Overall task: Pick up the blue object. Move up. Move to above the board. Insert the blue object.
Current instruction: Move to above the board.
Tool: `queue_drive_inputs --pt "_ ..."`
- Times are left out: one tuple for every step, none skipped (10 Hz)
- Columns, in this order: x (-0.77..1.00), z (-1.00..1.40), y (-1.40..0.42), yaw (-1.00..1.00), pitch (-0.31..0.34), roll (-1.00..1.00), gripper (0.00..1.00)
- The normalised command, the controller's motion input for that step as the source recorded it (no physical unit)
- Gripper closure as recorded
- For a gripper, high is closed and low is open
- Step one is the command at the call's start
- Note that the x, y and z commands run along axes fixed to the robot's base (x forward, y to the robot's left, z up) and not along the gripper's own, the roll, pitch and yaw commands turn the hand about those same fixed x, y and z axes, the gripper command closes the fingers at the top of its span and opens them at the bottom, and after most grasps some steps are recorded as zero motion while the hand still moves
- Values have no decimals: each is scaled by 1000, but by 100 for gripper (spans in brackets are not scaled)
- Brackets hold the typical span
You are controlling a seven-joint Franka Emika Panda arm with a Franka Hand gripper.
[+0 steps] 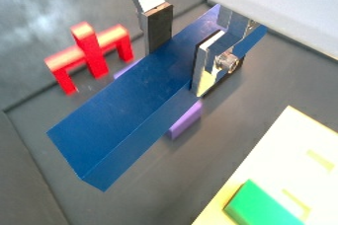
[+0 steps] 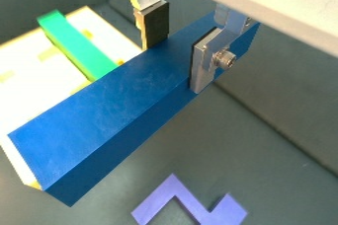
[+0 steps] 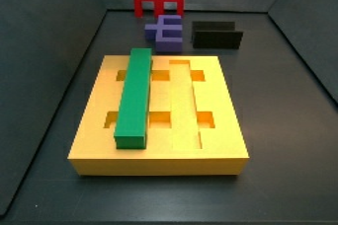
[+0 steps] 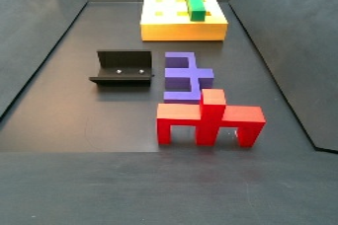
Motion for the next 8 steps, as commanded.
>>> queue_drive_inputs --pt "21 1400 -2 -7 78 -65 100" --pt "12 967 1 -8 86 -57 100" --pt "14 415 4 -10 66 -62 100" --pt "39 199 9 -7 54 -58 100" --pt "428 368 -1400 1000 35 -15 100" --pt "422 332 -1400 1000 41 1 100" --pt "476 320 -1400 1000 53 5 100" --pt "549 331 -1400 1000 62 -1 100"
